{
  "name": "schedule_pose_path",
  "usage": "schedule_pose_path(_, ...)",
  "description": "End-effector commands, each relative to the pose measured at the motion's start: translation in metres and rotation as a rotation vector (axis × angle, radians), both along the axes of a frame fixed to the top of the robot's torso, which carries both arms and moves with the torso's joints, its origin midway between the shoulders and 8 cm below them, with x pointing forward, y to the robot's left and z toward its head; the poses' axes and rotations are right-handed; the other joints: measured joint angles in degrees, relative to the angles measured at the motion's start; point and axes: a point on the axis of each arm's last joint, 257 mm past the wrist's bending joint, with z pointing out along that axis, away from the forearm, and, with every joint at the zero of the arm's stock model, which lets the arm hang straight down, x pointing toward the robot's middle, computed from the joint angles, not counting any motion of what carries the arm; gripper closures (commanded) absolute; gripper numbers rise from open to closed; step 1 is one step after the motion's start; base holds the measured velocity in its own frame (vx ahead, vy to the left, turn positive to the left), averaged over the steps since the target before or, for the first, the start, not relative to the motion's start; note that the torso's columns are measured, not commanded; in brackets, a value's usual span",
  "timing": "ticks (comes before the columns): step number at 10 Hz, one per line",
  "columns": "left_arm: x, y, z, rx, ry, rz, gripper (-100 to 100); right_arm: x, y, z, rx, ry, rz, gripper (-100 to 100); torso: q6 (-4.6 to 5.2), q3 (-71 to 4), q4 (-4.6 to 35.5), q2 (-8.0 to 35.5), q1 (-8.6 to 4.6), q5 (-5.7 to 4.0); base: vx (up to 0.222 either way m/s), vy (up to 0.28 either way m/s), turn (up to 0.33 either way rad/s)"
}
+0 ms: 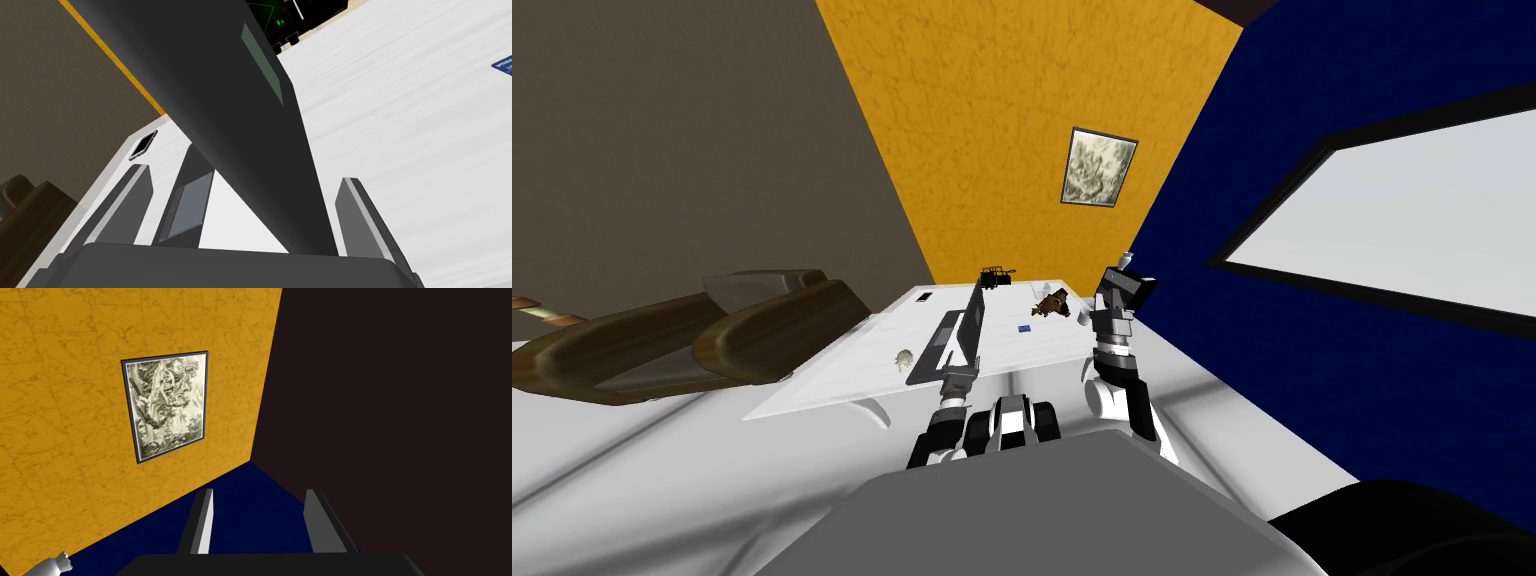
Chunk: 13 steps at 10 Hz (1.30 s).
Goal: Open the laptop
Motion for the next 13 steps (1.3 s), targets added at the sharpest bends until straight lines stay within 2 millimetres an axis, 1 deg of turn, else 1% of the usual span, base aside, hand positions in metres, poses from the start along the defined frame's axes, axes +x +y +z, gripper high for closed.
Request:
schedule_pose_path(1, 0.009, 0.008, -0.001, 0.003, 0.001, 0.009, -100, 0.000, 0.000, 0.000, 0.000, 0.000, 0.000, 0, 0.00, 0.0, 0.0, 0.0, 0.04, 0.01, -0.022, -0.013, -0.068)
schedule_pose_path(5, 0.042, 0.042, -0.002, 0.012, 0.004, 0.047, -100, 0.000, 0.000, 0.000, 0.000, 0.000, 0.000, 0, -0.01, 0.0, 0.0, -0.1, -0.13, -0.03, -0.082, -0.041, -0.105)
schedule_pose_path(10, 0.083, 0.086, 0.005, 0.000, 0.001, 0.102, -100, 0.000, 0.000, 0.000, 0.000, 0.000, 0.000, 0, -0.01, -0.1, 0.0, -0.1, -0.09, -0.02, -0.073, -0.042, -0.098)
schedule_pose_path(11, 0.077, 0.079, 0.005, 0.004, -0.002, 0.095, -100, 0.000, 0.000, 0.000, 0.000, 0.000, 0.000, 0, -0.01, -0.1, 0.0, -0.1, -0.09, -0.02, -0.030, -0.020, -0.015)
schedule_pose_path(12, 0.067, 0.068, 0.002, 0.008, 0.002, 0.079, 100, 0.000, 0.000, 0.000, 0.000, 0.000, 0.000, 0, -0.02, -0.1, -0.1, -0.2, -0.01, 0.00, 0.033, 0.024, 0.133)
schedule_pose_path(13, 0.059, 0.060, 0.001, 0.011, 0.002, 0.068, 100, 0.000, 0.000, 0.000, 0.000, 0.000, 0.000, 0, -0.04, -0.2, -0.1, -0.4, 0.11, 0.03, 0.085, 0.051, 0.135)
